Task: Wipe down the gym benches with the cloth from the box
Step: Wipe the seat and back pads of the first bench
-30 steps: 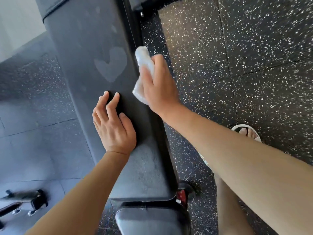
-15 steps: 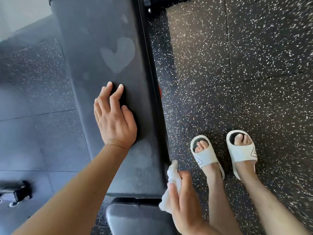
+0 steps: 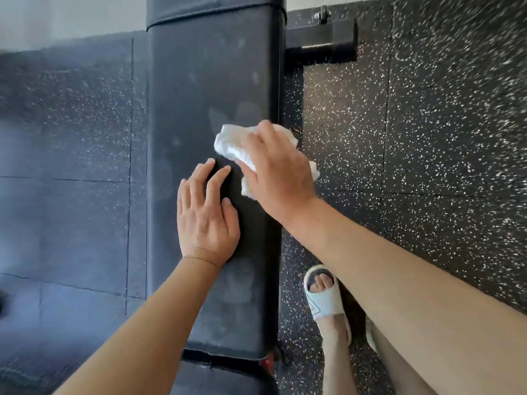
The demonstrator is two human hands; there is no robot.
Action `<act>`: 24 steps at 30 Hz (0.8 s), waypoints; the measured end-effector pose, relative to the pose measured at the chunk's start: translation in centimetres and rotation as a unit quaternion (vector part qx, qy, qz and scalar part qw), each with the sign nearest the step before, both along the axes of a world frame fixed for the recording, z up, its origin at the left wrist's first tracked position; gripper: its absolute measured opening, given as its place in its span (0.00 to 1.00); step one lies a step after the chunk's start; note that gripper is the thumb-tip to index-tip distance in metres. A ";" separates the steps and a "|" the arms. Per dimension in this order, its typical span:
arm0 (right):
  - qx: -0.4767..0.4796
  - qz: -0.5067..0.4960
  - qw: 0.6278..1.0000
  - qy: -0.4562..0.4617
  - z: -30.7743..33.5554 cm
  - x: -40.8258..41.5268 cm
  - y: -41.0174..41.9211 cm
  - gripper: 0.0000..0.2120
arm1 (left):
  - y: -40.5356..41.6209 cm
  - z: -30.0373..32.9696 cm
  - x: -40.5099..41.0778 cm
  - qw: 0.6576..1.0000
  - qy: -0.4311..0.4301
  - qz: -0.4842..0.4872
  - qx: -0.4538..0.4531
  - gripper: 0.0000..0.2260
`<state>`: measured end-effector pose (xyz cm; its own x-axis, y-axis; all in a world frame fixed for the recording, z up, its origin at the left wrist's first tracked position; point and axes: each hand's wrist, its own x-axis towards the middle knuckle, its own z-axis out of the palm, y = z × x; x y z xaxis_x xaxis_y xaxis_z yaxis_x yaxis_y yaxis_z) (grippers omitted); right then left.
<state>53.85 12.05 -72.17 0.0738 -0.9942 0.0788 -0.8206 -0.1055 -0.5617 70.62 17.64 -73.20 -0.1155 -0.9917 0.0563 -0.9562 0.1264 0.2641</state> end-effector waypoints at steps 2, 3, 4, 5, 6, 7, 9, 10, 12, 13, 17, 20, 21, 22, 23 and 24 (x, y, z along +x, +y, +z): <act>-0.042 0.070 0.997 0.013 -0.1 0.0 2.7 0.10 | 0.2 0.0 -0.2 0.991 0.020 0.135 -0.008 0.23; -0.055 0.107 0.992 0.023 -0.2 0.0 3.9 0.09 | 0.3 0.0 -0.2 0.980 0.032 0.197 -0.015 0.23; -0.063 0.139 0.988 0.034 -0.4 0.0 4.5 0.09 | 0.3 -0.1 -0.3 0.973 0.037 0.226 -0.021 0.23; -0.072 0.163 0.983 0.040 -0.6 -0.2 4.5 0.09 | 0.3 -0.2 -0.3 0.972 0.035 0.230 -0.023 0.22; -0.086 0.189 0.977 0.041 -0.6 -0.5 4.0 0.09 | 0.3 -0.3 -0.3 0.973 0.031 0.227 -0.022 0.22; -0.102 0.223 0.968 0.047 -0.6 -0.7 3.2 0.08 | 0.2 -0.4 -0.2 0.974 0.028 0.226 -0.018 0.22; -0.126 0.295 0.944 0.074 -0.6 -0.7 0.6 0.09 | 0.2 -0.3 -0.2 0.974 0.028 0.225 -0.011 0.22; -0.130 0.309 0.939 0.074 -0.6 -0.4 -1.4 0.11 | 0.2 -0.3 -0.2 0.975 0.024 0.222 -0.010 0.23; -0.121 0.280 0.950 0.064 -0.3 0.9 -6.9 0.16 | 0.2 -0.4 -0.1 0.977 0.012 0.213 -0.011 0.24; -0.107 0.254 0.958 0.077 -0.1 1.7 -10.0 0.18 | 0.2 -0.4 -0.1 0.978 0.007 0.208 -0.012 0.24; -0.057 0.220 0.961 0.156 0.4 5.4 -19.2 0.18 | 0.2 -0.5 0.1 0.979 0.003 0.205 -0.006 0.24; -0.048 0.202 0.966 0.155 0.4 5.8 -19.1 0.18 | 0.2 -0.4 0.1 0.978 0.005 0.206 -0.001 0.24; -0.056 0.191 0.969 0.149 0.5 5.5 -17.9 0.17 | 0.2 -0.3 0.2 0.979 0.008 0.205 -0.003 0.24; -0.072 0.186 0.971 0.135 0.5 5.2 -16.0 0.17 | 0.1 -0.3 0.2 0.979 0.009 0.204 -0.004 0.24; -0.089 0.191 0.971 0.113 0.5 4.7 -13.5 0.17 | 0.1 -0.3 0.2 0.979 0.008 0.204 -0.003 0.25; -0.099 0.209 0.969 0.084 0.5 4.1 -10.6 0.17 | 0.2 -0.3 0.3 0.979 0.008 0.205 0.000 0.25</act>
